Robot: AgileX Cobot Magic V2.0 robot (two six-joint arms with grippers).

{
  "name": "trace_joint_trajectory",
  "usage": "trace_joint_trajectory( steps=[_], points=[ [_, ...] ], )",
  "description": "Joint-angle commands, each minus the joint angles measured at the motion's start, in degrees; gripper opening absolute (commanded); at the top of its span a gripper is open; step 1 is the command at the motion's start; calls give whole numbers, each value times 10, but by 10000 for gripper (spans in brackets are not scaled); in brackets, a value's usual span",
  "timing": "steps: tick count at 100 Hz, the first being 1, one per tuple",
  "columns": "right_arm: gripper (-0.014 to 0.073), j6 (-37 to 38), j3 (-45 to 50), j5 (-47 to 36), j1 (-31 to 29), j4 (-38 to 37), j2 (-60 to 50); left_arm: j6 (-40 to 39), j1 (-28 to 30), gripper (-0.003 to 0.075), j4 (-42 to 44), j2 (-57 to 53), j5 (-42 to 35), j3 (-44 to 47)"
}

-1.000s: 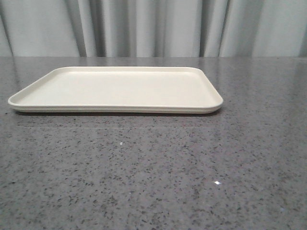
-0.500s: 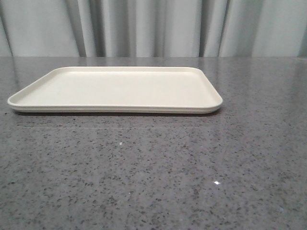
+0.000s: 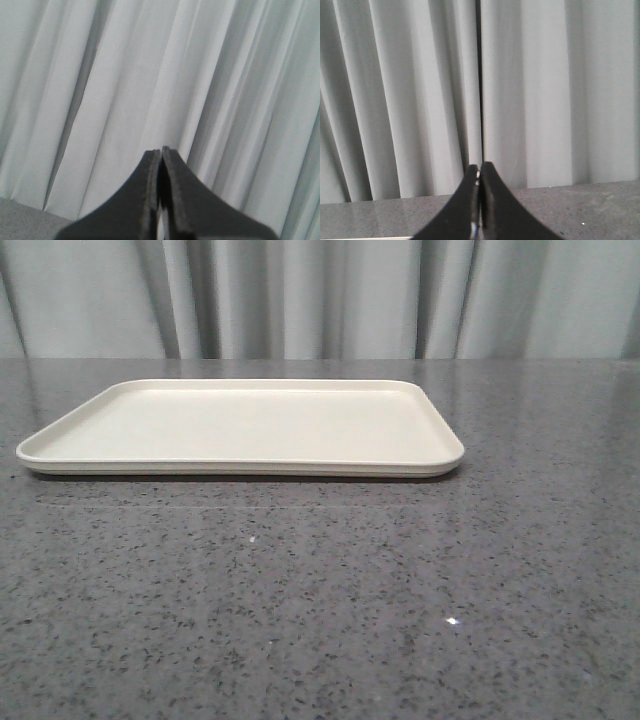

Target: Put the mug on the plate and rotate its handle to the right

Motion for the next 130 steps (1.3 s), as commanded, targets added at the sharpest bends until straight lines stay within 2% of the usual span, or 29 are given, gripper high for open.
trace_joint_trajectory(
  steps=[1, 28, 45, 57, 68, 83, 97, 113, 130],
  points=[
    [31, -4, -40, 3, -3, -3, 25, -4, -4, -20, -4, 39, -9, -42],
    [267, -4, -71, 13, -3, -3, 37, 2, -4, -19, -1, 123, 23, -116],
    [349, -4, -72, 14, -3, -3, 37, 15, -4, -17, 9, 172, 70, -163],
    [354, -4, -72, 13, -3, -3, 37, 31, -4, 28, 13, 202, 113, -196],
    [354, -4, -72, 13, -3, -3, 37, 52, -4, 130, 15, 226, 153, -228],
    [353, -4, -72, 9, -3, -3, 37, 63, -4, 276, 19, 254, 169, -259],
    [353, -4, -72, 4, -3, -3, 37, 63, -5, 379, 19, 276, 198, -282],
    [353, -4, -72, -2, -3, -3, 37, 65, -5, 412, 19, 298, 252, -305],
    [353, -4, -72, -39, -3, -1, 37, 65, -5, 410, 19, 299, 254, -306]
  ],
)
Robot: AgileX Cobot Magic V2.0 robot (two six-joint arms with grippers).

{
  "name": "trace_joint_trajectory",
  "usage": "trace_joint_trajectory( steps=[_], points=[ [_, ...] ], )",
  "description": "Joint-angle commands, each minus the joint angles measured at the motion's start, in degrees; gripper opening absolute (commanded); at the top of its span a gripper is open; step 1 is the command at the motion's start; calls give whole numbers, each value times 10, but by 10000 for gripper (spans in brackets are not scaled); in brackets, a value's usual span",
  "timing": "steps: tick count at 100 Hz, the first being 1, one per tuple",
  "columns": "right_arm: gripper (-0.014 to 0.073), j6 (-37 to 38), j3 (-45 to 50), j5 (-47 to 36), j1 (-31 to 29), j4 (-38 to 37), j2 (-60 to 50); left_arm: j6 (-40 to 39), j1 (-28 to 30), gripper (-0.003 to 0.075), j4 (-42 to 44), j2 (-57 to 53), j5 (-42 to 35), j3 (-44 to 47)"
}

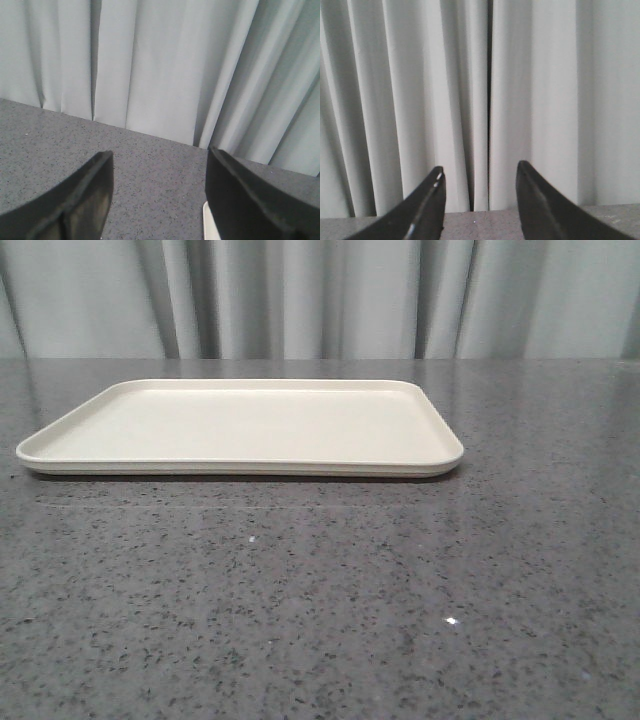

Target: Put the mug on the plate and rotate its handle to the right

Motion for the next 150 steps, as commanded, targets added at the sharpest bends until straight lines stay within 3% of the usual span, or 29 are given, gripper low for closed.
trace_joint_trajectory(
  steps=[1, 66, 80, 99, 111, 150],
  points=[
    [353, -5, -20, -45, -3, 5, 11, 0, -5, 410, 0, 3, -39, -20],
    [351, -5, -20, -12, -3, 7, 10, 0, -4, 409, 0, 2, -35, -30],
    [351, -5, -27, -11, -3, 5, 10, 6, -4, 409, 16, 26, 40, -79],
    [351, -6, -42, -10, -3, -2, 10, 55, -4, 398, 44, 77, 216, -162],
    [351, -7, -42, -10, -3, -2, 10, 83, -4, 364, 64, 109, 289, -179],
    [351, -7, -42, -3, -3, -2, 10, 131, -4, 333, 67, 197, 380, -179]
  ],
)
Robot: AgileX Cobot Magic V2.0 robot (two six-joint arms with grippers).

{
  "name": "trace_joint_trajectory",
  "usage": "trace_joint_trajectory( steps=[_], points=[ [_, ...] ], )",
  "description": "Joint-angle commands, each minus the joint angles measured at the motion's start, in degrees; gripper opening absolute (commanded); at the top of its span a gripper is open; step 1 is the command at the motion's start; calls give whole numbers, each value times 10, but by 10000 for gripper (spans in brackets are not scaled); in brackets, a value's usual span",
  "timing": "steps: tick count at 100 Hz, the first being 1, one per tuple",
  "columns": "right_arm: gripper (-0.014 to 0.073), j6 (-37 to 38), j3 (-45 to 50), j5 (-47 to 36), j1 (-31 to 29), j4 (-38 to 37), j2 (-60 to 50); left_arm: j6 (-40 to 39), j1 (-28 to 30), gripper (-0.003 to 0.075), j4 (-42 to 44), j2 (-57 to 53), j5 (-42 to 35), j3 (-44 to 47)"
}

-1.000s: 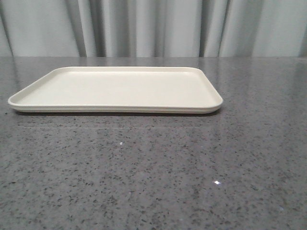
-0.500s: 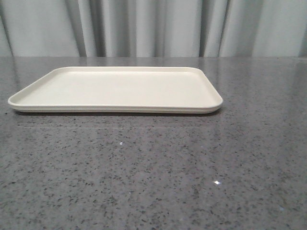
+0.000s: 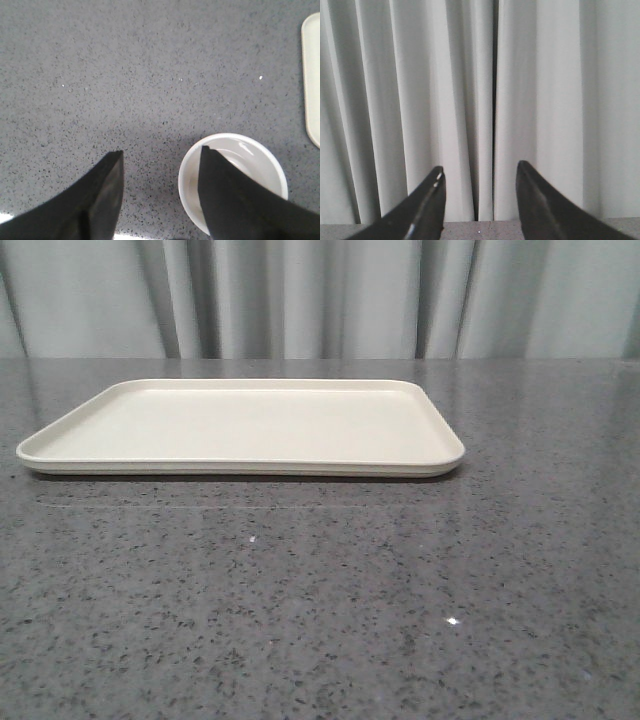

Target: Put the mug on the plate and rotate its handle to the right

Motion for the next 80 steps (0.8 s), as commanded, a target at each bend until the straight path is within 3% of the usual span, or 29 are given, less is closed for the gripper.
trace_joint_trajectory(
  steps=[1, 49, 80],
  points=[
    [351, -6, -20, -17, -3, -1, 10, 15, -4, 333, -11, 16, -13, -18],
    [351, -6, -20, 7, -3, -1, 10, 52, -4, 333, -52, 52, 27, -16],
    [351, -6, -20, 10, -3, -1, 10, 52, -4, 333, -52, 71, 8, 52]
  ],
)
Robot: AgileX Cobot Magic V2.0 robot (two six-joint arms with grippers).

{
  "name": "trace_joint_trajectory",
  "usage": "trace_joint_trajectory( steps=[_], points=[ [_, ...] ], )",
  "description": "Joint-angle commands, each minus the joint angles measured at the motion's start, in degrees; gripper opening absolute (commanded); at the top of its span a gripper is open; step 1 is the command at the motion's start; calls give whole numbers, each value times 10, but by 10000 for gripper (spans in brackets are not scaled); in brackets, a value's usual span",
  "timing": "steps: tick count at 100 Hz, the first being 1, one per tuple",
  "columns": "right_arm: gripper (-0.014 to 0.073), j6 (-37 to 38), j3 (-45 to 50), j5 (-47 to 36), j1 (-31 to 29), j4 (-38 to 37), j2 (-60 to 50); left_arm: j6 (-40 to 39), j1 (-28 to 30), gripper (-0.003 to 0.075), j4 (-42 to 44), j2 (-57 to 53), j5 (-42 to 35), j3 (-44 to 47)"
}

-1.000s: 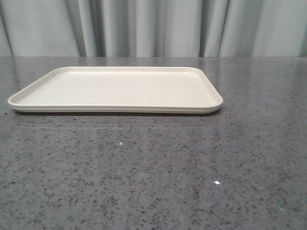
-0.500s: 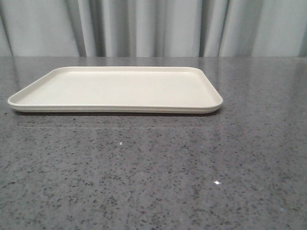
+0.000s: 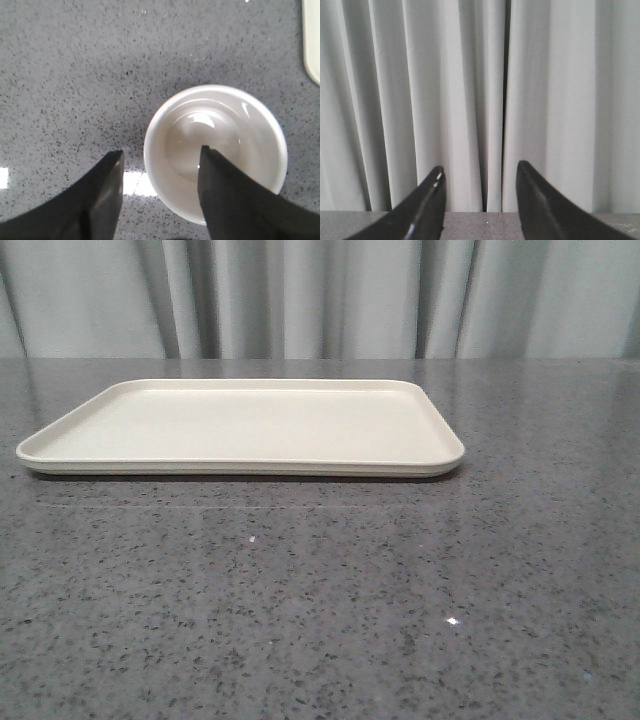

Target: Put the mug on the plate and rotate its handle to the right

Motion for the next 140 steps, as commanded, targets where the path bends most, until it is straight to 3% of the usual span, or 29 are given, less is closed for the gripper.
trace_joint_trajectory(
  steps=[1, 48, 102, 114, 140],
  points=[
    [351, -6, -20, -17, -3, 0, 10, 1, -4, 333, -1, 0, -18, 8],
    [350, -6, -20, -14, -3, 0, 10, 1, -4, 333, -2, 1, -100, 72],
    [350, -6, -20, -13, -3, 0, 10, 1, -4, 325, 3, 44, -114, 78],
    [350, -6, -20, -13, -3, 0, 10, 1, -4, 253, 15, 45, -121, 78],
    [347, -6, -20, -13, -3, 0, 10, 1, -4, -19, 42, 45, -136, 78]
  ],
)
